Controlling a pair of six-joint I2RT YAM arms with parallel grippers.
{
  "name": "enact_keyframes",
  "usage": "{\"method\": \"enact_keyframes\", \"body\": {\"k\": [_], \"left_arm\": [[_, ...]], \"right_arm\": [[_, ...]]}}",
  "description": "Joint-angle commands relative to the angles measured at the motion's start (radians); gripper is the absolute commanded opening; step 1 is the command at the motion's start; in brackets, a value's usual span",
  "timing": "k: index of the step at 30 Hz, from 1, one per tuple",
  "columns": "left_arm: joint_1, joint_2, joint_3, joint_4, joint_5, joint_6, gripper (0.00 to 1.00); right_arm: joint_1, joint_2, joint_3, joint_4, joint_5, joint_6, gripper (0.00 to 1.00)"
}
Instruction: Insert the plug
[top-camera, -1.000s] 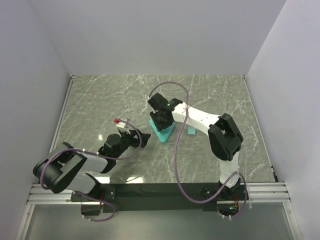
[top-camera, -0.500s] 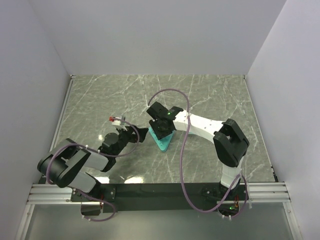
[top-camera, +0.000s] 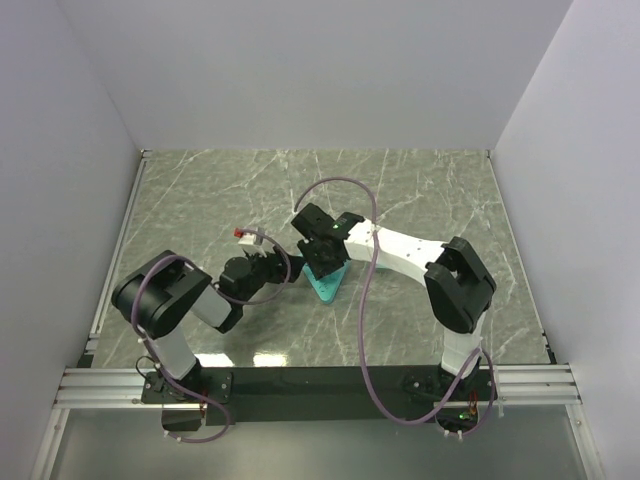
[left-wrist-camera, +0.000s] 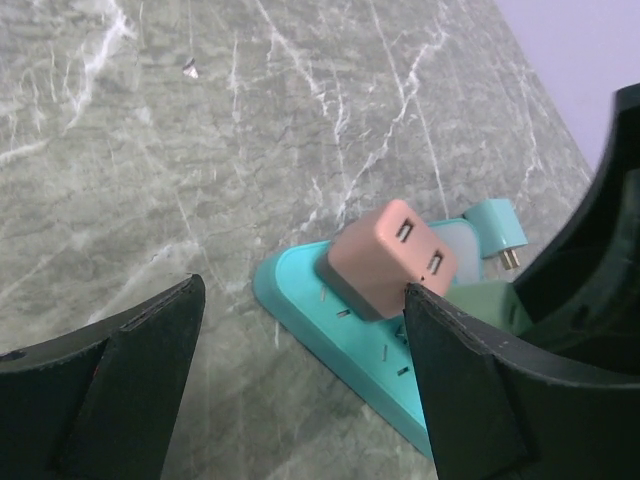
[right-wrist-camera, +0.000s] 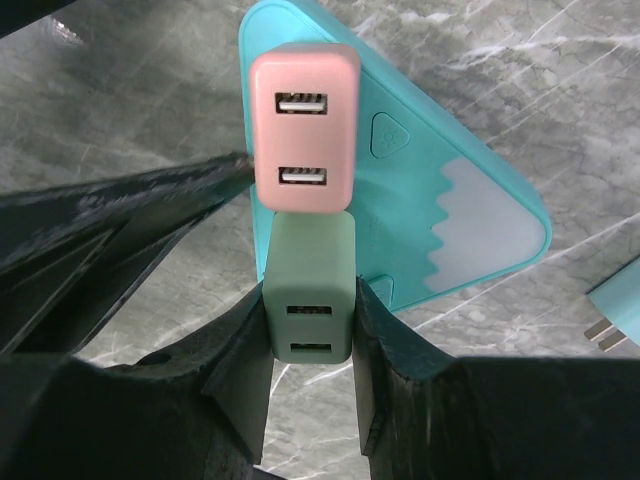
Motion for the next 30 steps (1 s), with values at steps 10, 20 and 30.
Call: {"method": "enact_keyframes", "body": {"k": [10, 20, 30], "left_arm": [[0.001, 0.027, -0.004, 0.317, 0.035, -0.047, 0.86], [0.002, -0.013, -0.007, 0.312, -0.007, -0.008, 0.86], [0.001, 0.043, 0.026, 0.357, -0.023, -0.025, 0.86]], "right_arm": [[0.025, 0.106, 0.015, -0.134, -0.013, -0.004, 0.11], [0.025, 0.195, 0.125, -0.193, 0.082, -0.016, 0.11], [0.025, 0.235, 0.183, -0.212, 0.087, -0.018, 0.10]]}}
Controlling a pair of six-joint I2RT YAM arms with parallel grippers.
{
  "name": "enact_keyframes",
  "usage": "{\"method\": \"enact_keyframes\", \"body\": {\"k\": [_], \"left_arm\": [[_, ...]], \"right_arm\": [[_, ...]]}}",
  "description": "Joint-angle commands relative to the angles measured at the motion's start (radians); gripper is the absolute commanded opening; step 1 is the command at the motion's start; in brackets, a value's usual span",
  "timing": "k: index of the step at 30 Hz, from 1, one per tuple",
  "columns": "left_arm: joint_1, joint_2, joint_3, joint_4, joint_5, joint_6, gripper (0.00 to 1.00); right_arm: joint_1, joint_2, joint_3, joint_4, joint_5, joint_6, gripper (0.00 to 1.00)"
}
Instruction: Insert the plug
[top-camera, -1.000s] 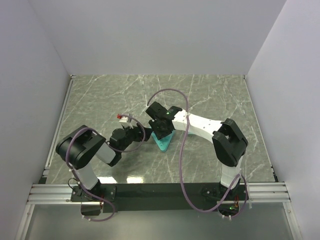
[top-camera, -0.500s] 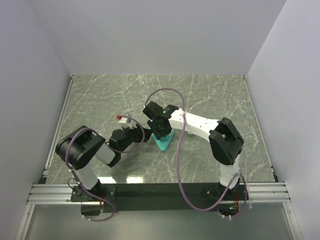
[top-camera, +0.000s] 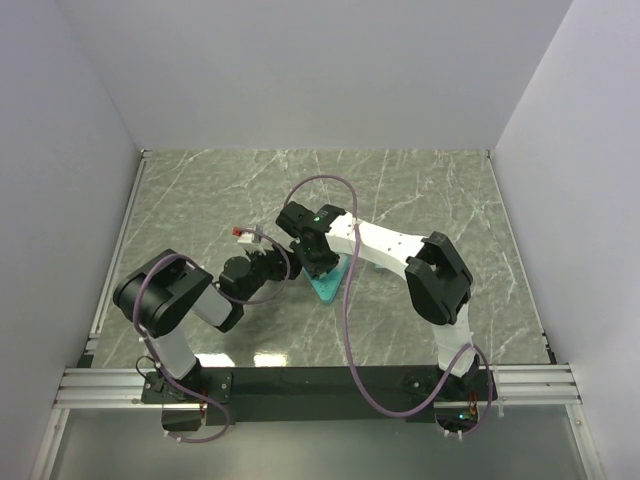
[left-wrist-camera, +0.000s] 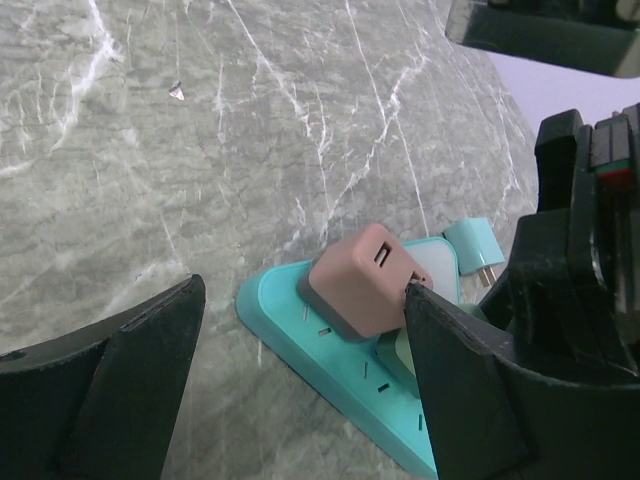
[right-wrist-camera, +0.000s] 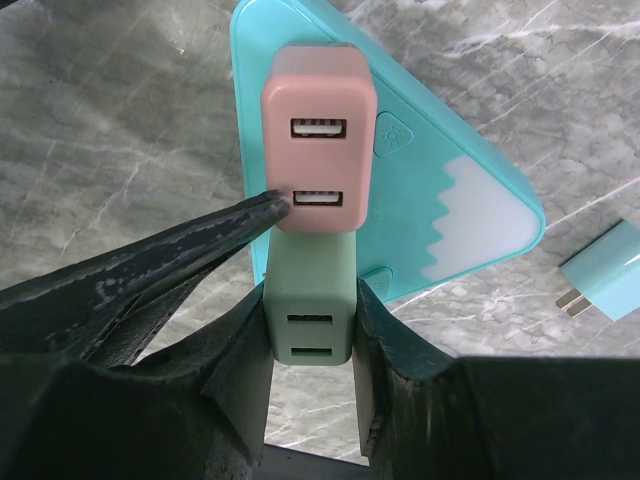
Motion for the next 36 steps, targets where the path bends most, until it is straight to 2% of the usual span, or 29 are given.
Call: {"method": "enact_keyframes", "body": {"k": [1, 3, 7, 8, 13, 17, 20, 30, 33, 36], "left_arm": [[-0.001, 0.019, 0.015, 0.322, -0.022, 0.004, 0.86], [0.001, 0.014, 0.007, 0.337, -0.022, 0.001, 0.87], [-0.001, 0.030, 0.060, 0.251, -0.022, 0.001, 0.86], [-0.001, 0.043, 0.055, 0.280, -0.021, -0.004, 0.85], [-0.001, 0.140, 0.054, 0.337, 0.027, -0.018, 0.72], [-0.001, 0.214, 0.052, 0.452, 0.067, -0.035, 0.65], [-0.001, 0.250, 0.057, 0.461, 0.076, -0.042, 0.63], [-0.001, 0.237, 0.057, 0.421, 0.070, -0.022, 0.62], [-0.001, 0.237, 0.063, 0.398, 0.073, -0.016, 0.62], [-0.001, 0.246, 0.069, 0.403, 0.082, -0.019, 0.62]], "right_arm": [[-0.002, 0.092, -0.036, 0.007, 0.012, -0.006, 0.10], [-0.002, 0.088, -0.043, 0.011, 0.010, -0.005, 0.10], [0.000, 0.081, -0.050, 0.024, 0.004, -0.005, 0.10], [-0.002, 0.083, -0.050, 0.025, 0.005, -0.009, 0.10], [-0.005, 0.110, -0.010, 0.007, 0.013, -0.012, 0.12], [-0.011, 0.117, -0.007, 0.027, 0.021, 0.005, 0.17], [-0.012, 0.100, -0.026, 0.065, 0.025, 0.025, 0.32], [-0.014, -0.018, -0.138, 0.250, 0.096, 0.049, 0.55], [-0.014, -0.069, -0.185, 0.292, 0.114, 0.048, 0.71], [-0.012, -0.107, -0.220, 0.344, 0.133, 0.045, 0.77]]}}
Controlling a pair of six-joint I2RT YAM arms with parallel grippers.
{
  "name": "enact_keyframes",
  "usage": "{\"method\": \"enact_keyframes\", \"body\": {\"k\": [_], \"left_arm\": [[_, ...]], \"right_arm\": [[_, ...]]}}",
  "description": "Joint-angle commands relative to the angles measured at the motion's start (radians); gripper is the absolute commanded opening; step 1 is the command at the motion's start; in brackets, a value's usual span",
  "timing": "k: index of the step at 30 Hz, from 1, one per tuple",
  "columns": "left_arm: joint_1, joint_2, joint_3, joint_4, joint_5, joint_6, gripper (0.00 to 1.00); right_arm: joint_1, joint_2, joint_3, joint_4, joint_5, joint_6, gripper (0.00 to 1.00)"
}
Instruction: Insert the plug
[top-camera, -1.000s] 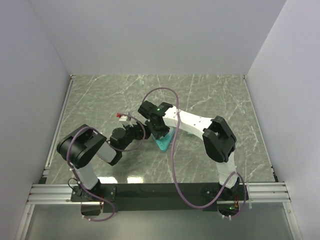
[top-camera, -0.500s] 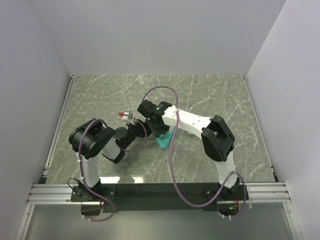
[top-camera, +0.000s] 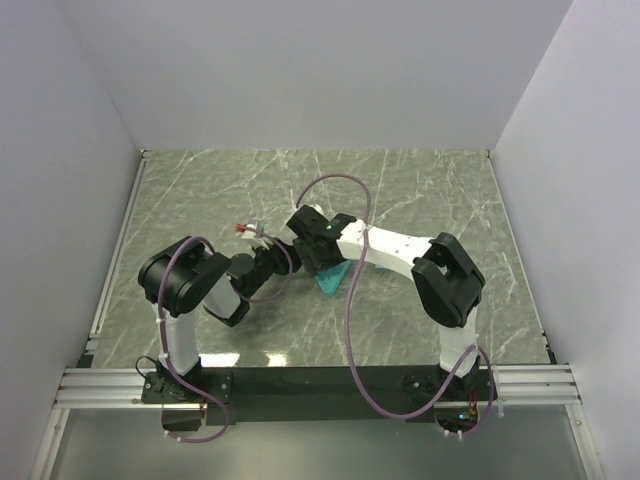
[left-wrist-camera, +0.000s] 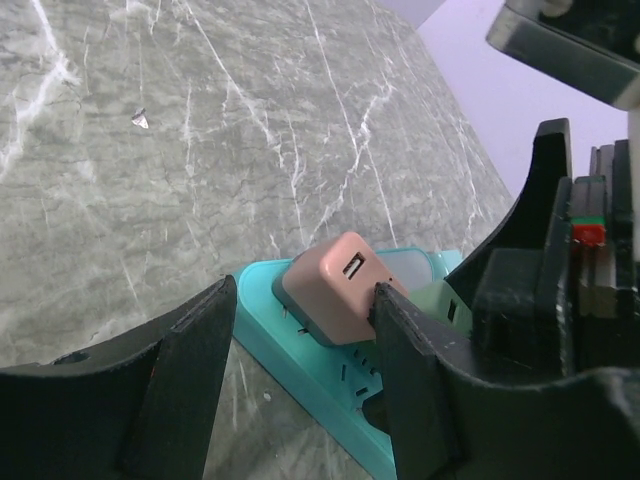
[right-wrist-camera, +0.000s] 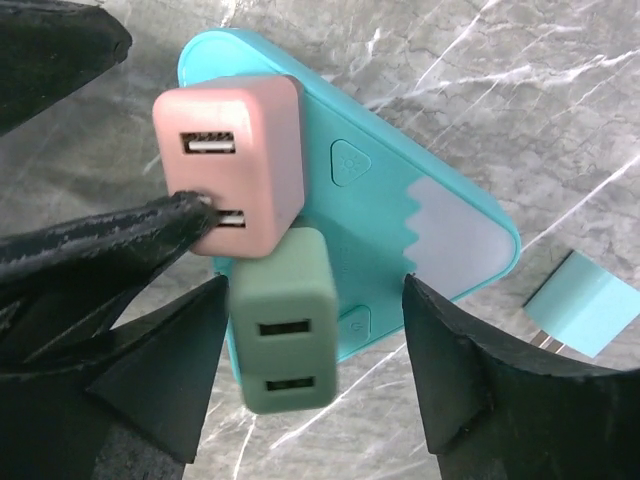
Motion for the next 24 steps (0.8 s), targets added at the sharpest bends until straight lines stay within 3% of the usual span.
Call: {"method": "enact_keyframes", "body": {"k": [1, 14, 24], "left_arm": [[-0.014, 0.054, -0.007, 0.223, 0.034, 0.067, 0.62], [-0.014, 0.047, -0.002, 0.197, 0.035, 0.073, 0.61], [-0.014, 0.054, 0.001, 0.199, 0.044, 0.073, 0.61]], "right_arm": [[0.015, -0.052, -0.053, 0.113, -0.001, -0.006, 0.77], [0.051, -0.184, -0.119, 0.196, 0.031, -0.004, 0.78], [0.065, -0.149, -0.116, 0.199, 0.055, -0.027, 0.71]]}}
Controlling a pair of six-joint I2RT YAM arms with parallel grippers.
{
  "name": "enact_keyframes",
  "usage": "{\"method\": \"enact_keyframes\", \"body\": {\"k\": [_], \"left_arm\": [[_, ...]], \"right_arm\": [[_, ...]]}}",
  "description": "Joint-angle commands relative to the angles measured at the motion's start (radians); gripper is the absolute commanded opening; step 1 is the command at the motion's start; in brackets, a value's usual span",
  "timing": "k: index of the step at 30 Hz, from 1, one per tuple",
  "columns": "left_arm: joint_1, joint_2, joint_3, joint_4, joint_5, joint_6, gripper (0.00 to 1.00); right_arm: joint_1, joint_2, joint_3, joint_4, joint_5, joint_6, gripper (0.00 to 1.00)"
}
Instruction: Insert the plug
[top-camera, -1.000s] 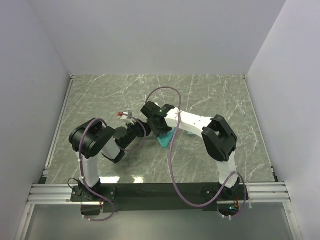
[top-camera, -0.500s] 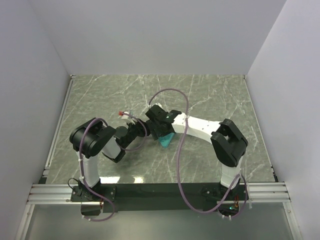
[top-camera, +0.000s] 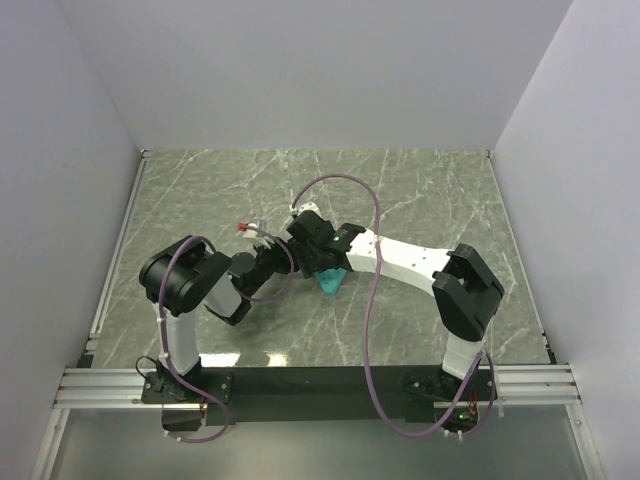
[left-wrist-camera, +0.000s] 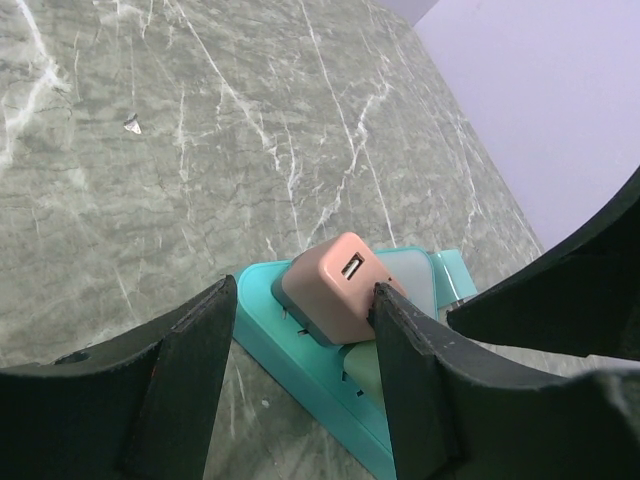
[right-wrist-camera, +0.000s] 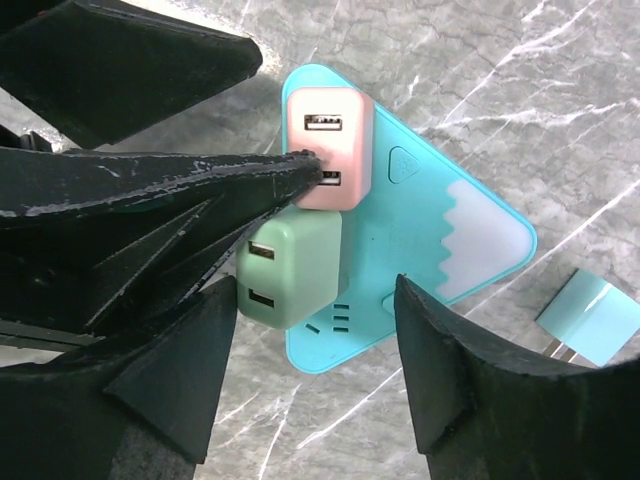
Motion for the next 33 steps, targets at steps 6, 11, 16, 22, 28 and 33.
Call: {"method": "enact_keyframes", "body": {"k": [6, 11, 16, 22, 28, 33], "left_arm": [[-0.012, 0.051, -0.010, 0.199, 0.037, 0.055, 0.61], [-0.014, 0.055, -0.007, 0.196, 0.038, 0.053, 0.61], [-0.012, 0.063, -0.004, 0.201, 0.040, 0.050, 0.61], [-0.014, 0.058, -0.007, 0.202, 0.041, 0.053, 0.61], [-0.014, 0.060, -0.008, 0.207, 0.044, 0.053, 0.61], [-0.014, 0.058, -0.008, 0.202, 0.044, 0.055, 0.61]], "right_arm": [[0.028, 0.003, 0.004, 0.054, 0.022, -0.019, 0.65], [0.044, 0.018, 0.016, 0.051, 0.018, -0.024, 0.62], [0.062, 0.043, 0.027, 0.058, 0.038, -0.024, 0.60], [0.065, 0.055, 0.034, 0.038, 0.130, -0.007, 0.55], [0.065, 0.008, 0.001, 0.089, 0.180, -0.010, 0.51], [0.065, -0.001, -0.008, 0.106, 0.216, -0.032, 0.49]]}}
